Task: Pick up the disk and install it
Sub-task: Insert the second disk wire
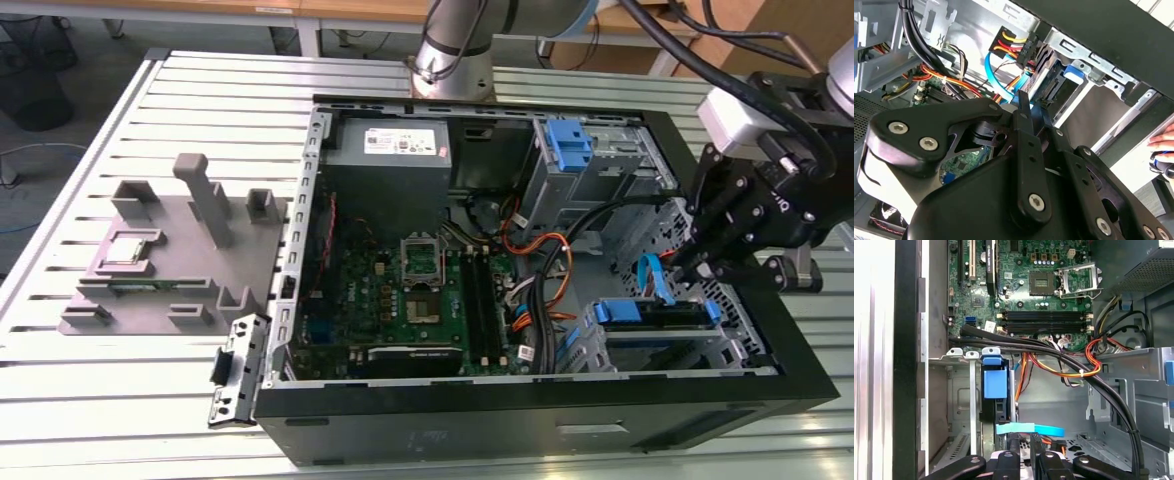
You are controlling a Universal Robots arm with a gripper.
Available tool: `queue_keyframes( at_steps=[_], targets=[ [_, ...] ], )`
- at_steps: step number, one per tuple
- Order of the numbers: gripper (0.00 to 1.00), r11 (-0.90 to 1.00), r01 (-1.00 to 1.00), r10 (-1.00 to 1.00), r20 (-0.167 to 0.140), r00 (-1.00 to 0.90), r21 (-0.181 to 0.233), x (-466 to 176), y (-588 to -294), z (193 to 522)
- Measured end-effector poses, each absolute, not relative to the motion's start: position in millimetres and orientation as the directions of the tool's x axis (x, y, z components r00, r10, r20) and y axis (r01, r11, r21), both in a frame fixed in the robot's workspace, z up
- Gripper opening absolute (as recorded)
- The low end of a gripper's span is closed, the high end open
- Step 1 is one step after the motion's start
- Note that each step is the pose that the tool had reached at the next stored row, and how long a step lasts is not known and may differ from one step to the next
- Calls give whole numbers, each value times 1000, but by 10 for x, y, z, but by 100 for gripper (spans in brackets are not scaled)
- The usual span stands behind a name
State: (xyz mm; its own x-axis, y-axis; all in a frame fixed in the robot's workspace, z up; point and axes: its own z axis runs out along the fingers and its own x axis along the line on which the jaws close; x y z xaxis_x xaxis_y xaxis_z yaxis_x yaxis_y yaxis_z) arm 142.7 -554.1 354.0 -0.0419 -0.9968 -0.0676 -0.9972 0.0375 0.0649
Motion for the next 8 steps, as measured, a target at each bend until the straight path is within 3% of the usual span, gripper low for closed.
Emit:
queue_keyframes(
  at_steps=[8],
  targets=[
    [24, 37, -997, -997, -68, -42, 65, 1485, -5531, 3536]
  ],
)
